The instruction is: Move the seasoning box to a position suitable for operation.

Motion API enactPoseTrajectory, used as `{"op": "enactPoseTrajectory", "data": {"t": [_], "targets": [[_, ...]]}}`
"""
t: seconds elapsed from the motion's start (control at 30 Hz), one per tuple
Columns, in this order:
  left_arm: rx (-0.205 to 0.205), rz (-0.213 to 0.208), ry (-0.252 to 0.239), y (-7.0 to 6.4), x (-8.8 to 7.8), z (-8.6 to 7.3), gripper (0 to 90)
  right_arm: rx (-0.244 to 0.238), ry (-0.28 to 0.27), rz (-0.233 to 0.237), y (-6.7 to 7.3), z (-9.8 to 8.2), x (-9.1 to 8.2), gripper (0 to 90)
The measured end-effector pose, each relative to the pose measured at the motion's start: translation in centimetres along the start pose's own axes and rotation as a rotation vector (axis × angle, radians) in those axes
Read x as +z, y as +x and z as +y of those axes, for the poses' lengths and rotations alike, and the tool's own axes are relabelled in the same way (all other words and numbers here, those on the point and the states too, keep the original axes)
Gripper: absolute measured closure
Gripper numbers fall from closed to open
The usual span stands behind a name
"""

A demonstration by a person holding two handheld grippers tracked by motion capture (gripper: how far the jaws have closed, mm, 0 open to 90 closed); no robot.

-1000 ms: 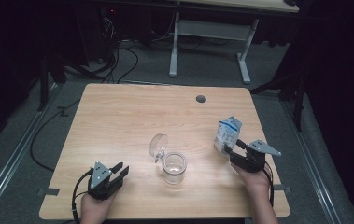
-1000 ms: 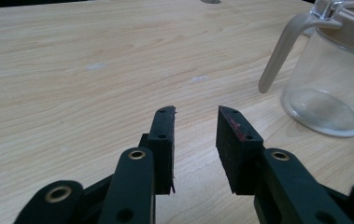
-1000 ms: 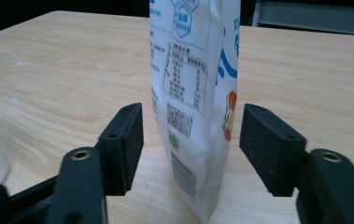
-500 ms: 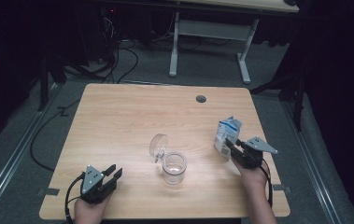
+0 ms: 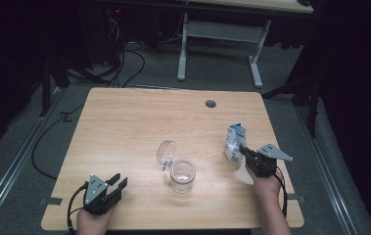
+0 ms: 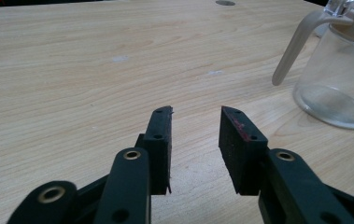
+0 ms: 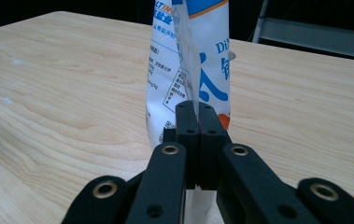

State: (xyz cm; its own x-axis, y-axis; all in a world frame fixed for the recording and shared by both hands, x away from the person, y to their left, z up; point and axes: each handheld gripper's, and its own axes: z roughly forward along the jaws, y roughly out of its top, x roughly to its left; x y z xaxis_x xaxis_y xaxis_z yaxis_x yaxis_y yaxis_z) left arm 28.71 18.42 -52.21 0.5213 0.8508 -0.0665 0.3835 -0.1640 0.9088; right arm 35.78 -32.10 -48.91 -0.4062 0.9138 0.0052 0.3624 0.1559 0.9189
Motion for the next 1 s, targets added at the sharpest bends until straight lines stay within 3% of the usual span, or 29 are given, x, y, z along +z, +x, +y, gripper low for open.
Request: {"op": "enactPoseTrajectory", "data": {"t": [0.3,0.63,0.87,0.9,0.93,0.97,1.0], "targets": [[0.010,-0.016,-0.010,-0.2,0.0,0.0,63.3,0.010,0.005,0.013,0.0,0.2,-0.3,90.0],[-0.022,-0.073,-0.048,-0.6,0.4,0.6,63.3,0.008,-0.008,0.052,1.1,0.9,-1.5,90.0],[0.038,-0.095,-0.062,-2.8,1.6,1.8,58.7,0.012,-0.018,0.084,2.2,1.1,-3.3,90.0],[0.042,-0.104,-0.059,-3.1,1.8,2.0,58.7,0.012,-0.018,0.084,2.2,1.1,-3.3,90.0],[0.045,-0.145,-0.018,-3.3,2.3,2.5,60.2,0.025,-0.012,0.096,2.4,1.1,-3.4,90.0],[0.045,-0.145,-0.018,-3.3,2.3,2.5,61.5,0.025,-0.012,0.096,2.4,1.1,-3.4,90.0],[0.046,-0.177,-0.009,-3.3,2.6,2.6,61.5,0.031,-0.009,0.099,2.6,1.1,-3.5,90.0]]}}
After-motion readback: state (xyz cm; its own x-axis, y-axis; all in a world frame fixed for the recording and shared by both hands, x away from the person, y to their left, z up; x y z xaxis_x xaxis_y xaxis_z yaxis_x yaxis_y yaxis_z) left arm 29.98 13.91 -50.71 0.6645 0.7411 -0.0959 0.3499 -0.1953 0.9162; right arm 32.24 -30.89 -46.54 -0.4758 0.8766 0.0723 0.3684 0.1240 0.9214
